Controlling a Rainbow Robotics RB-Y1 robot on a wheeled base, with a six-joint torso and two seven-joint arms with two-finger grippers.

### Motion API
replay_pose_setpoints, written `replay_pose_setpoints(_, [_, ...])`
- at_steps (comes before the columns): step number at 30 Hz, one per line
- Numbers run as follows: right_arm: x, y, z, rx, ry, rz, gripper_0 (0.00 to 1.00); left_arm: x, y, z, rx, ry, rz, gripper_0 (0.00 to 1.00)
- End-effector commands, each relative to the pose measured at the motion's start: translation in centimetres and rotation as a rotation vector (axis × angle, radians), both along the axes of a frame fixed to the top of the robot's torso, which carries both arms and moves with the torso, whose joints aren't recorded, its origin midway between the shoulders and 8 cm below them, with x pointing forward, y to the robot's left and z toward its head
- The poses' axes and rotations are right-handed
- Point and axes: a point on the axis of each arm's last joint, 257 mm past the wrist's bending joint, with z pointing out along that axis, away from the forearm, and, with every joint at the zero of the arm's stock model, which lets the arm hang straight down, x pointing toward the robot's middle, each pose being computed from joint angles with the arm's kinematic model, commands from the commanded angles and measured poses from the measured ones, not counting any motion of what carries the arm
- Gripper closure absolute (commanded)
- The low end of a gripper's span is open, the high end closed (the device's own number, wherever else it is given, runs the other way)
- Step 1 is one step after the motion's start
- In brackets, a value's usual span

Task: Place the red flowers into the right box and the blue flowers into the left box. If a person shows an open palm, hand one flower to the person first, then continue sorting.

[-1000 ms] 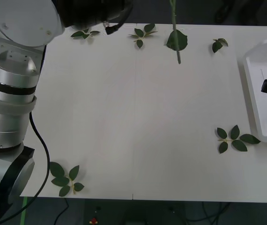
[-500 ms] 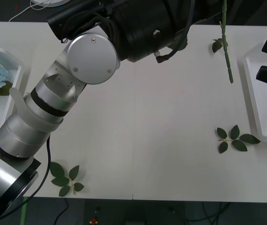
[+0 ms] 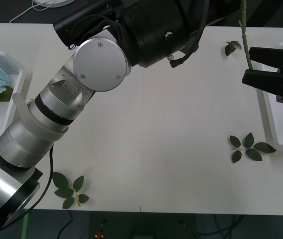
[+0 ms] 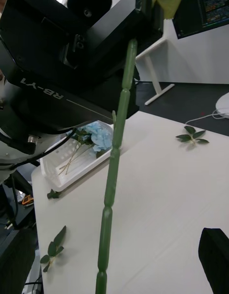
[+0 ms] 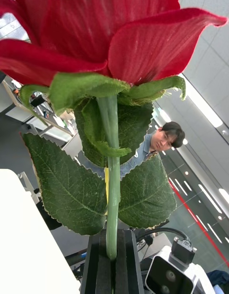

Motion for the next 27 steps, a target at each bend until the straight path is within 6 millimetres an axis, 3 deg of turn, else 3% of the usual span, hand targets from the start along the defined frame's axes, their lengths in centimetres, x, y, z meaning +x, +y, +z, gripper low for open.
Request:
replay_pose_setpoints(1, [0.2, 1.8, 1.5, -0.011, 0.001, 0.046, 0.0, -1.4, -0.6, 2.4, 0.02, -0.111, -0.004, 1.0])
replay_pose_setpoints(12, [0.1, 5.0, 1.5, 0.002, -0.003, 0.105, 0.0, -1.4, -0.6, 2.4, 0.02, -0.111, -0.004, 1.0])
replay_pose_setpoints(13, [0.1, 5.2, 1.6, 0.004, -0.005, 0.109, 0.2, -1.4, -0.6, 2.4, 0.02, -0.111, -0.004, 1.0])
replay_pose_setpoints(14, [0.1, 5.2, 1.6, 0.007, -0.001, 0.109, 0.84, -1.4, -0.6, 2.4, 0.02, -0.111, -0.004, 1.0])
replay_pose_setpoints(15, [0.1, 5.2, 1.6, 0.009, -0.001, 0.109, 1.0, -1.4, -0.6, 2.4, 0.02, -0.111, -0.004, 1.0])
replay_pose_setpoints(27, [0.1, 5.3, 1.7, 0.012, -0.02, 0.109, 1.0, -1.4, -0.6, 2.4, 0.02, -0.111, -0.004, 1.0])
